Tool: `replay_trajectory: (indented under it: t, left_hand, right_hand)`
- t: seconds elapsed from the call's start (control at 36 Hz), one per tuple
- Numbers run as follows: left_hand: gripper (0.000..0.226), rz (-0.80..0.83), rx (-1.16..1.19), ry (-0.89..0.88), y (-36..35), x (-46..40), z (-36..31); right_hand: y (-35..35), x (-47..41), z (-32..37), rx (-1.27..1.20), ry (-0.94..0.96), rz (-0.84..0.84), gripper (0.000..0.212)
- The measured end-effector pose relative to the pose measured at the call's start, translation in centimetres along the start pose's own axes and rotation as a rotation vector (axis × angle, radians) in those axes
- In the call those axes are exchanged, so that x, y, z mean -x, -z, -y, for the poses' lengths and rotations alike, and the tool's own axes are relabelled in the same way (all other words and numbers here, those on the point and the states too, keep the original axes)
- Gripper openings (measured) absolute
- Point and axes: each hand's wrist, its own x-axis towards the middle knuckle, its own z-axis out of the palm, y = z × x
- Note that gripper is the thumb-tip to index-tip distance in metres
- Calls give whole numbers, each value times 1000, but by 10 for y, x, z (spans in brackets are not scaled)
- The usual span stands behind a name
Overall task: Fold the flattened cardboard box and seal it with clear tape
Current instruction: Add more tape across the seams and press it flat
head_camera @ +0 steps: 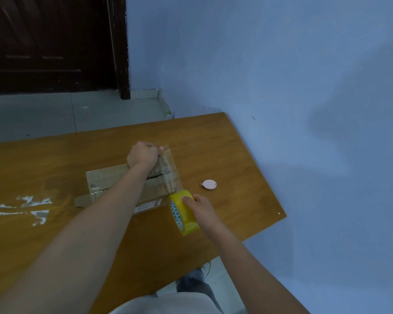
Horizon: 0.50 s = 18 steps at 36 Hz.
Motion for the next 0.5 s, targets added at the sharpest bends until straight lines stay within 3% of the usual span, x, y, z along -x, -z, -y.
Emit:
replay_trajectory:
  t: [0.5]
  left_hand:
    - [21,37,-41,22,3,-1,-1]
  right_hand:
    - [0,-7,-5,3,9,-8,19]
